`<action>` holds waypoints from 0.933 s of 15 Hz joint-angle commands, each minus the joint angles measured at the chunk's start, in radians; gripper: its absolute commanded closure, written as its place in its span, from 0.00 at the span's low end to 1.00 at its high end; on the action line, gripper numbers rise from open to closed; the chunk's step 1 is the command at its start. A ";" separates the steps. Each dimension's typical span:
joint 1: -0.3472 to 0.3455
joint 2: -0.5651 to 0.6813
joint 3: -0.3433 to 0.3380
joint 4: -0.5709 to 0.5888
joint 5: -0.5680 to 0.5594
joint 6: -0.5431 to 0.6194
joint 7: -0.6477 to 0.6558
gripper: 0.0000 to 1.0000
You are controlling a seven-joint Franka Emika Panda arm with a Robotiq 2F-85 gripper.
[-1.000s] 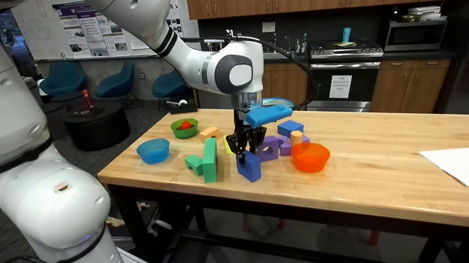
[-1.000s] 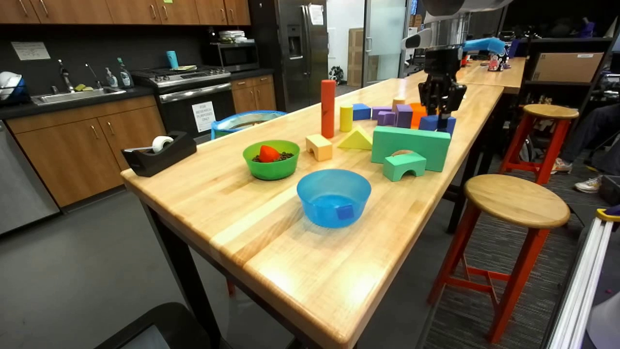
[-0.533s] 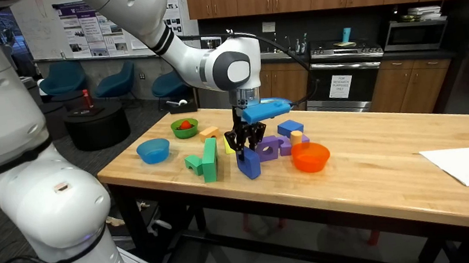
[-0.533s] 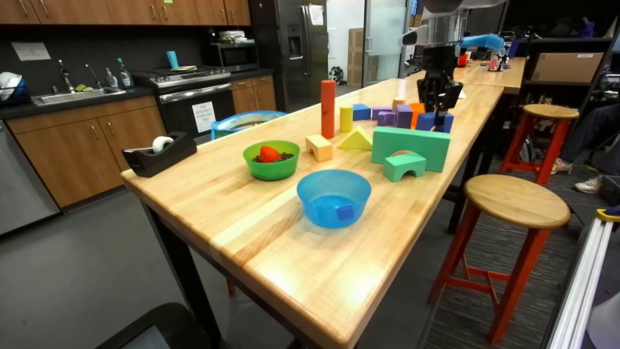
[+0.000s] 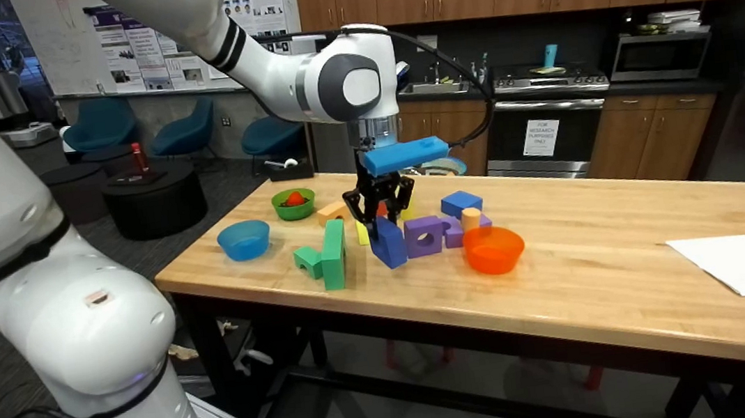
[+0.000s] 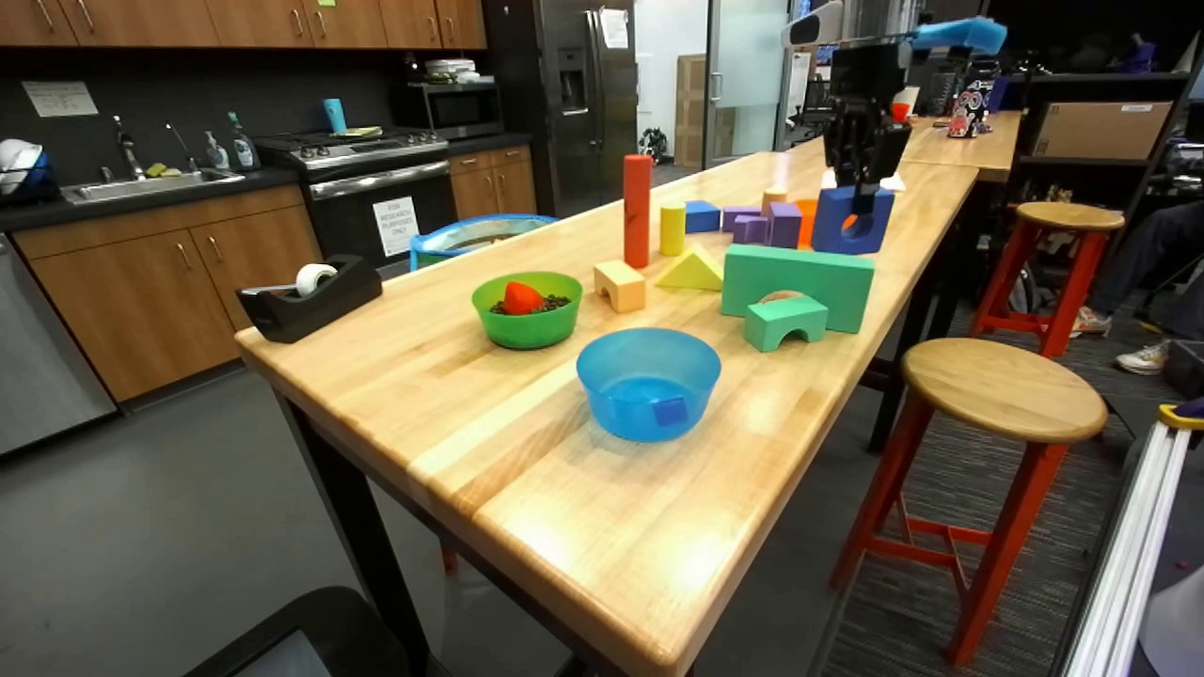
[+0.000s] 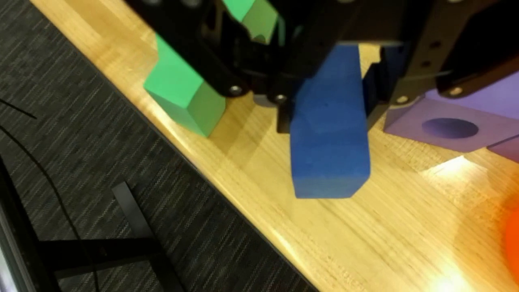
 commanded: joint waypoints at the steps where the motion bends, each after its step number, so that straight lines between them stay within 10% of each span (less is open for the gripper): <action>1: -0.005 -0.116 0.021 -0.047 -0.019 -0.050 0.073 0.85; 14: 0.059 -0.299 0.104 -0.133 -0.012 -0.073 0.475 0.85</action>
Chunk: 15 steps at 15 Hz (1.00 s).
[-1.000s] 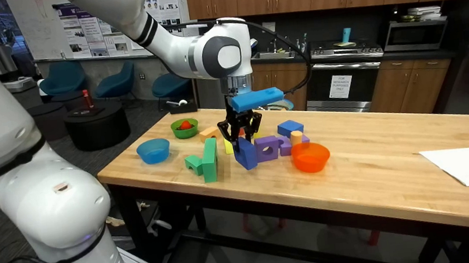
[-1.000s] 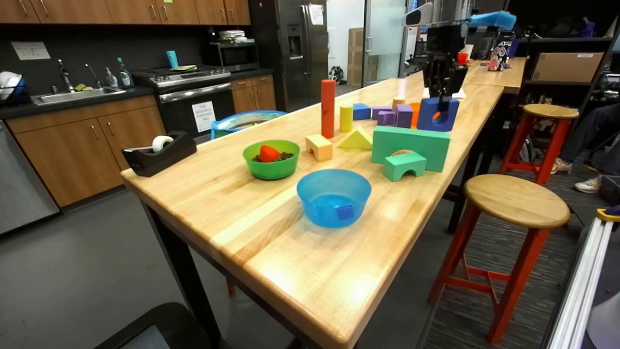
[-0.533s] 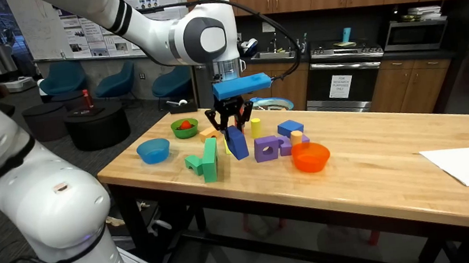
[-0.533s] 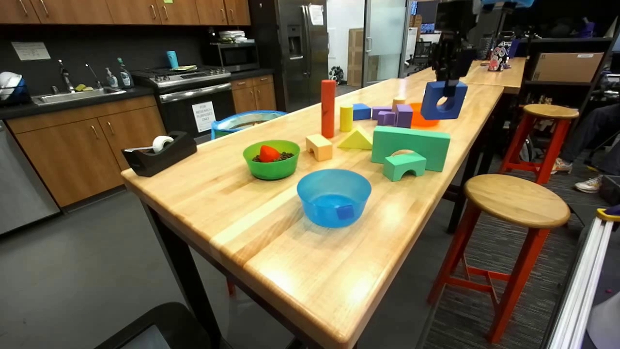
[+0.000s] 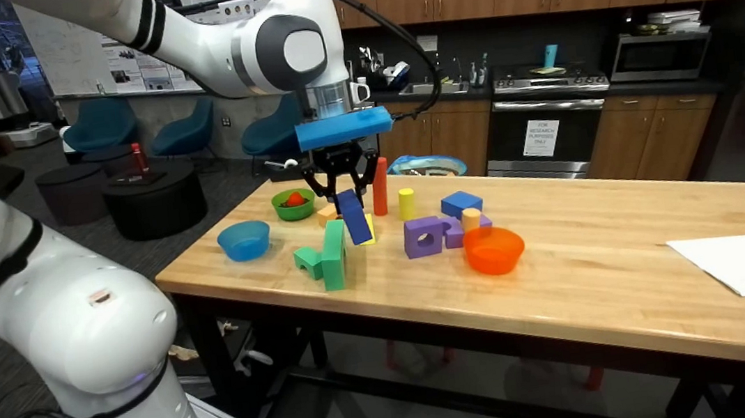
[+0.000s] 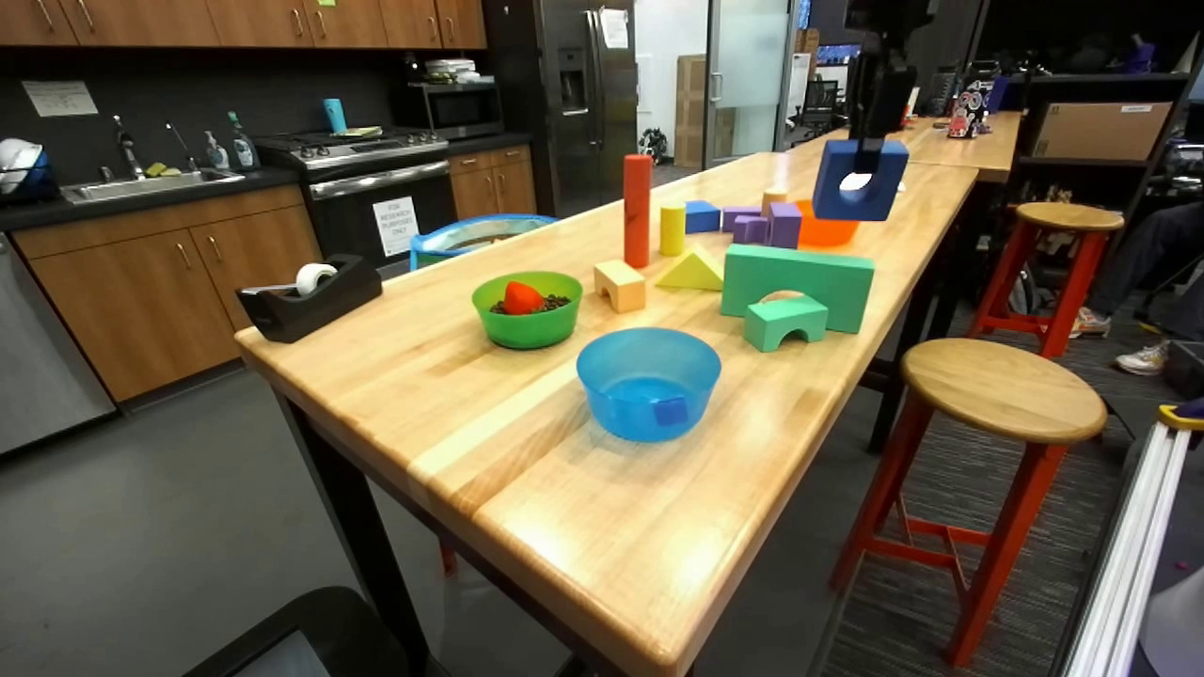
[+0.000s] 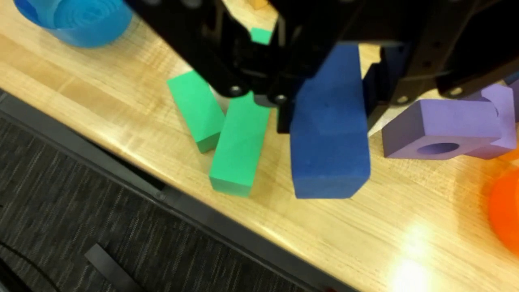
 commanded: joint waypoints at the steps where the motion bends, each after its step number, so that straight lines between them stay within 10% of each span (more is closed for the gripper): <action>1: 0.045 -0.046 0.022 -0.034 0.009 -0.005 0.112 0.85; 15: 0.167 -0.011 0.028 -0.019 0.048 0.017 0.272 0.85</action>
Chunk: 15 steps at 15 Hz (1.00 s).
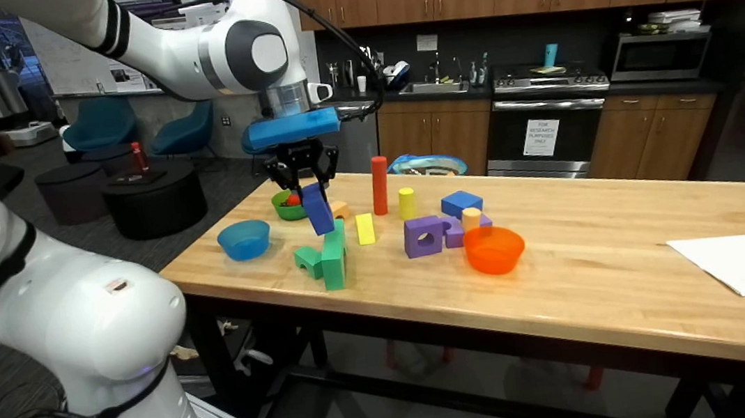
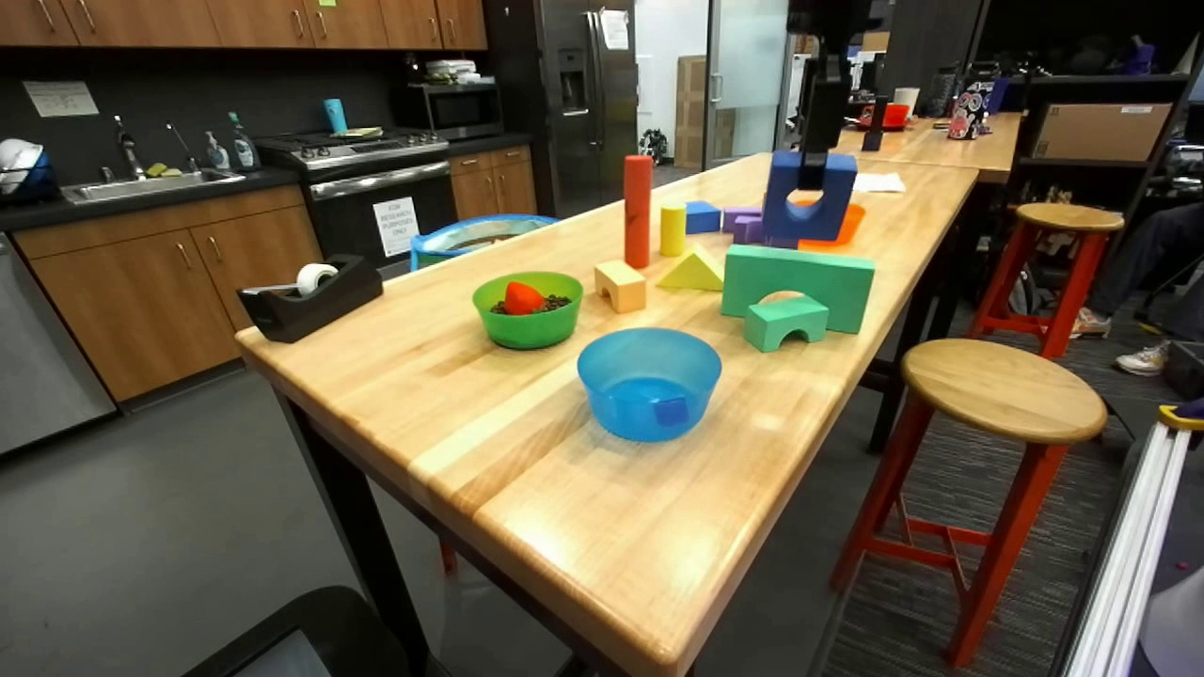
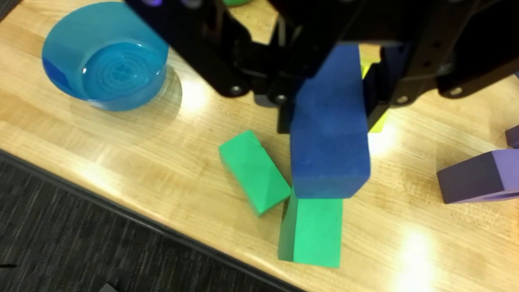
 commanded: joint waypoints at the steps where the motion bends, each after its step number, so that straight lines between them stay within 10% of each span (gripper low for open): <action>1: 0.012 0.008 -0.030 0.006 0.026 0.006 0.000 0.85; 15: 0.005 0.079 -0.081 0.024 0.058 0.000 -0.050 0.85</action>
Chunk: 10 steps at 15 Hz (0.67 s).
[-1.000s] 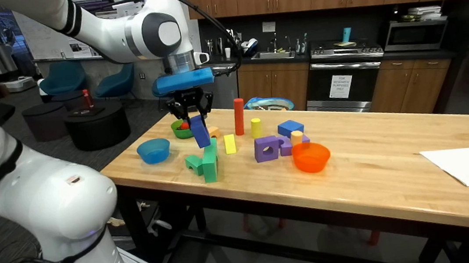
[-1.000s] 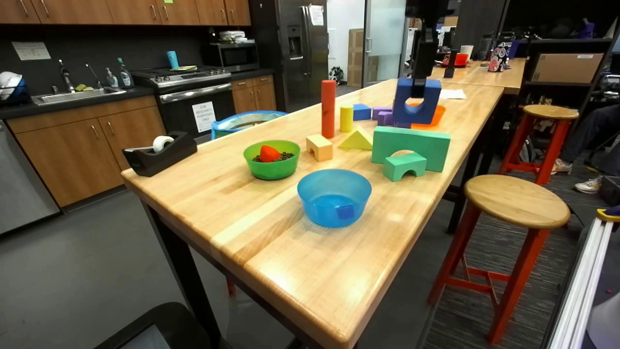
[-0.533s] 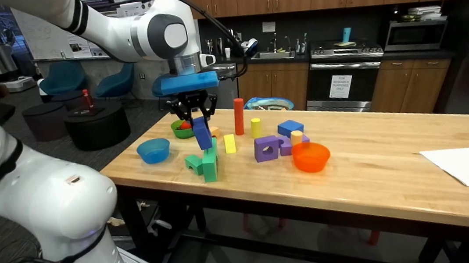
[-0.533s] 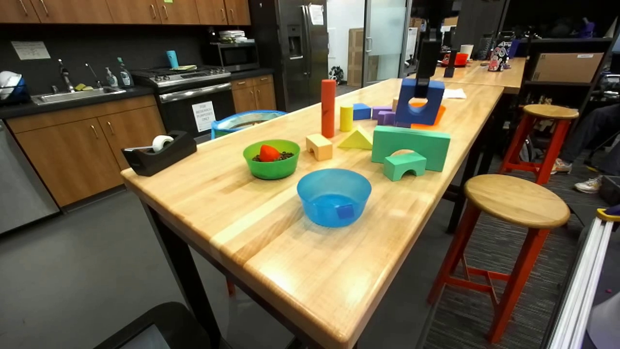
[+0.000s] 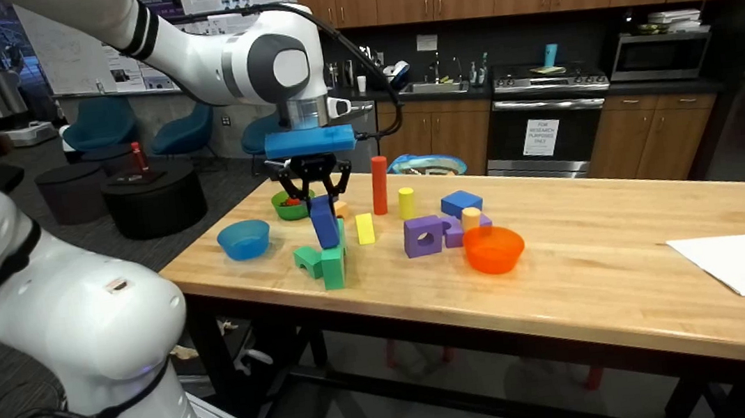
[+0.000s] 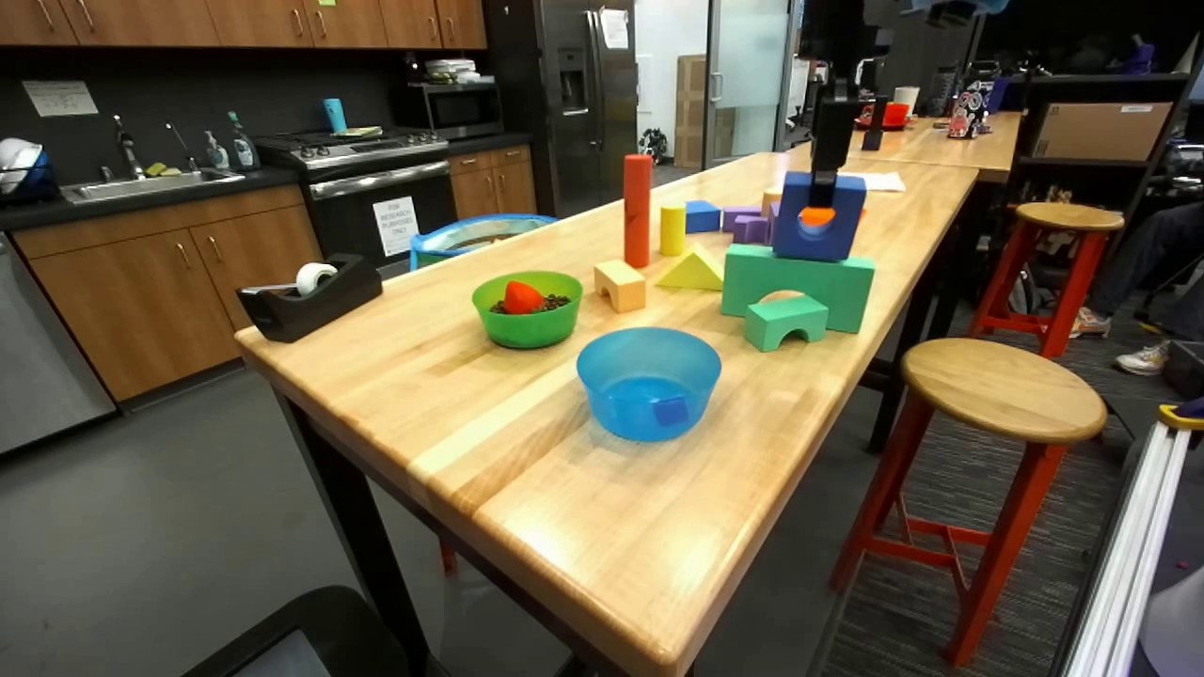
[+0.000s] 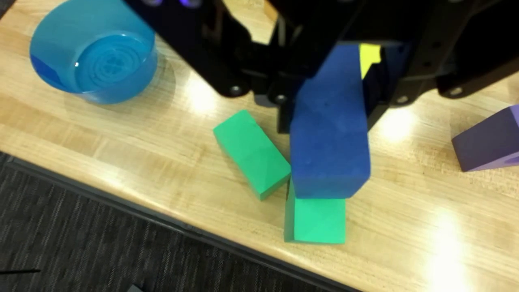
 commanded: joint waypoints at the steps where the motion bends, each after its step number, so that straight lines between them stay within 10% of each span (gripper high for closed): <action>1: 0.005 0.028 -0.002 0.022 0.020 -0.002 -0.018 0.85; 3: 0.004 0.033 0.001 0.023 0.018 0.000 -0.017 0.85; 5: 0.003 0.034 0.002 0.022 0.020 -0.001 -0.011 0.35; 10: 0.004 0.030 0.004 0.018 0.019 0.002 -0.013 0.11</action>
